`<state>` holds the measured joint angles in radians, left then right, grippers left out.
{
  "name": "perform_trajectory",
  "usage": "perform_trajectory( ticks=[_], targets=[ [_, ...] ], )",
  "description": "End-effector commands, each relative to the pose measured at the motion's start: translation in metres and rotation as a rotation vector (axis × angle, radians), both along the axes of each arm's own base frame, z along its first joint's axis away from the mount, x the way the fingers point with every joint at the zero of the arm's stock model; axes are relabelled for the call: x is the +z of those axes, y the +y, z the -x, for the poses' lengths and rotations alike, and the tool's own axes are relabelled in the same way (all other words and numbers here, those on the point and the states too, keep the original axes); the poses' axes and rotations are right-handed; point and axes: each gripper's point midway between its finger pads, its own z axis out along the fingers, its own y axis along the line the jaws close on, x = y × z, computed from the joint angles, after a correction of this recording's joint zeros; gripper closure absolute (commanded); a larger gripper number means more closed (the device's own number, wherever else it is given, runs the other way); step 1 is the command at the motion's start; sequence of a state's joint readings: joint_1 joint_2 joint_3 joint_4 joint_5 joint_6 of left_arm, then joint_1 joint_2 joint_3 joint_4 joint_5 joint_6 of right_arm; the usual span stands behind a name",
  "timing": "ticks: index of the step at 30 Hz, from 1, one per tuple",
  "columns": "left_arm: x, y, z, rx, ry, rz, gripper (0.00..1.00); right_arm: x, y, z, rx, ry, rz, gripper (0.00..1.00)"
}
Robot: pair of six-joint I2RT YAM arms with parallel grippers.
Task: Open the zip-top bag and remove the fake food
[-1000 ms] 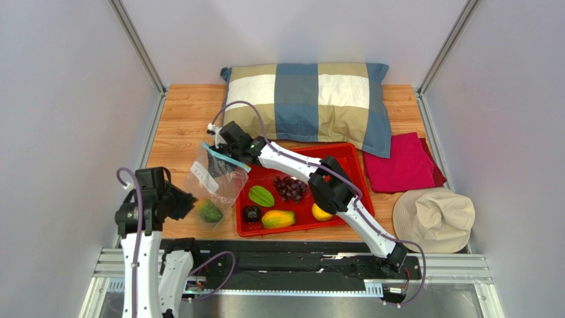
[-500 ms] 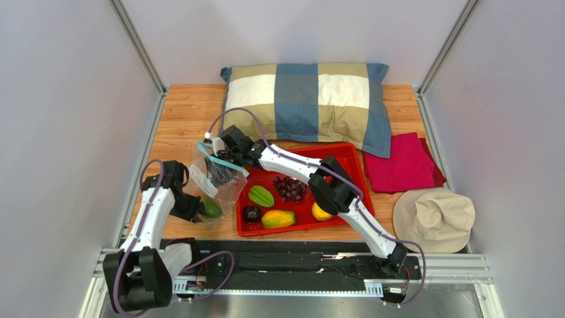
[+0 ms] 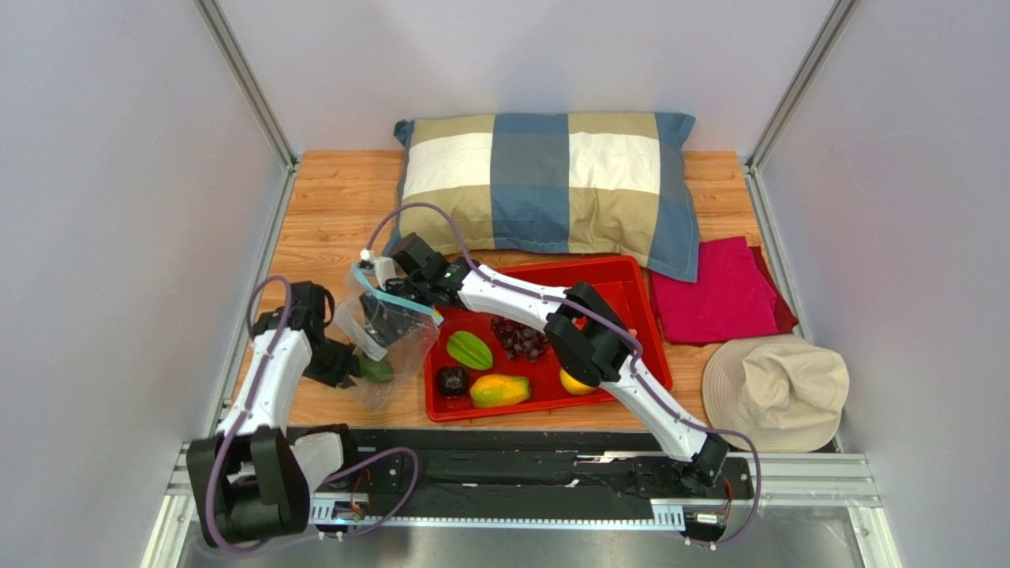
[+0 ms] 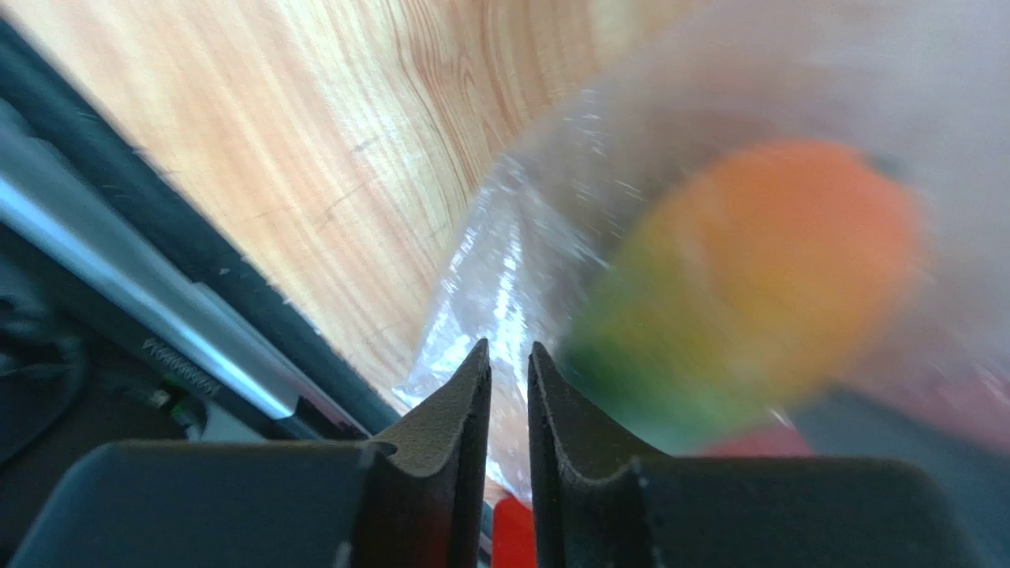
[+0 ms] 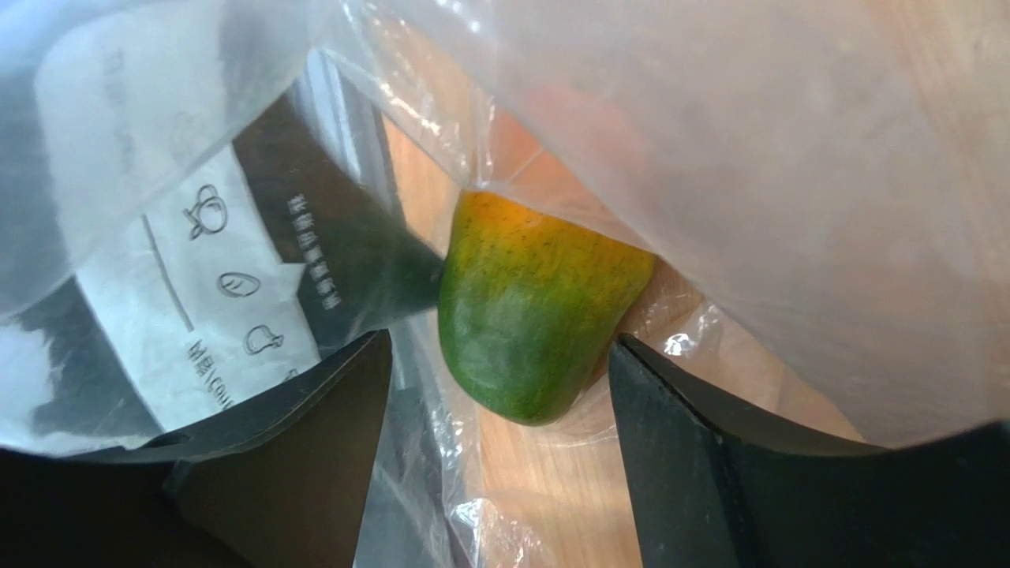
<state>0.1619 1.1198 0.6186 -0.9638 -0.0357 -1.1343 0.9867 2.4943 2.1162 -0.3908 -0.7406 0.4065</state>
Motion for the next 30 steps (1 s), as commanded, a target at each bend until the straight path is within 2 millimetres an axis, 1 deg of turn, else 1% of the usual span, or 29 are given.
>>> perform_trajectory(
  ticks=[1,2,3,4,5,6,7,8,9,11,12,13,14,16,19,20,22,23,25,27,29,30],
  targets=[
    [0.046,0.027,-0.008,0.013,-0.107,-0.152,0.76,0.005,0.009,-0.005,0.025,-0.020,-0.044,0.28],
    [0.049,0.030,-0.005,0.019,-0.096,-0.162,0.75,0.005,0.010,-0.006,0.022,-0.020,-0.049,0.28],
    [0.052,0.034,-0.008,0.025,-0.096,-0.178,0.75,0.006,0.011,-0.005,0.025,-0.018,-0.053,0.27],
    [0.050,0.036,-0.009,0.018,-0.091,-0.180,0.75,0.007,0.011,-0.006,0.017,-0.008,-0.056,0.27],
    [0.048,0.039,-0.014,0.026,-0.102,-0.184,0.75,0.005,0.011,-0.008,0.012,-0.004,-0.055,0.26],
    [0.039,0.043,-0.011,0.055,-0.060,-0.170,0.75,0.005,0.011,-0.008,0.015,0.002,-0.061,0.26],
    [0.034,0.044,-0.012,0.050,-0.051,-0.155,0.76,0.007,0.011,-0.009,0.019,0.004,-0.068,0.26],
    [0.027,0.046,-0.019,0.043,-0.057,-0.139,0.76,0.006,0.010,-0.008,0.030,0.013,-0.070,0.26],
    [0.022,0.043,-0.022,0.037,-0.058,-0.105,0.77,0.005,0.009,-0.008,0.033,0.013,-0.070,0.26],
    [0.011,0.041,-0.030,-0.014,-0.045,-0.076,0.82,0.001,0.007,-0.006,0.046,0.014,-0.066,0.25],
    [0.008,0.033,-0.034,-0.037,-0.051,-0.029,0.83,-0.001,0.007,-0.006,0.048,0.019,-0.065,0.25],
    [0.004,0.032,-0.039,-0.064,-0.058,-0.015,0.84,0.000,0.007,-0.007,0.049,0.021,-0.068,0.25],
    [-0.002,0.025,-0.042,-0.087,-0.053,0.032,0.84,-0.003,0.007,-0.006,0.053,0.026,-0.065,0.25],
    [-0.006,0.020,-0.056,-0.155,-0.102,0.065,0.84,-0.006,0.008,-0.005,0.054,0.032,-0.061,0.25],
    [-0.007,0.009,-0.065,-0.221,-0.130,0.125,0.86,-0.012,0.010,-0.006,0.052,0.034,-0.054,0.25],
    [-0.006,0.004,-0.065,-0.230,-0.142,0.143,0.86,-0.015,0.011,-0.005,0.051,0.034,-0.050,0.25],
    [-0.005,0.005,-0.066,-0.240,-0.157,0.132,0.86,-0.021,0.010,-0.008,0.038,0.035,-0.040,0.26],
    [-0.003,0.004,-0.066,-0.253,-0.179,0.133,0.86,-0.026,0.010,-0.013,0.012,0.021,-0.022,0.25],
    [-0.001,0.001,-0.066,-0.274,-0.196,0.144,0.86,-0.031,0.011,-0.016,-0.001,0.014,-0.014,0.24],
    [-0.002,-0.006,-0.065,-0.270,-0.203,0.181,0.87,-0.037,0.013,-0.023,-0.044,0.005,0.006,0.24],
    [-0.005,-0.009,-0.062,-0.257,-0.198,0.197,0.87,-0.044,0.014,-0.033,-0.086,-0.006,0.025,0.24],
    [-0.004,-0.009,-0.061,-0.251,-0.200,0.196,0.87,-0.044,0.015,-0.035,-0.101,-0.008,0.030,0.25]
  ],
)
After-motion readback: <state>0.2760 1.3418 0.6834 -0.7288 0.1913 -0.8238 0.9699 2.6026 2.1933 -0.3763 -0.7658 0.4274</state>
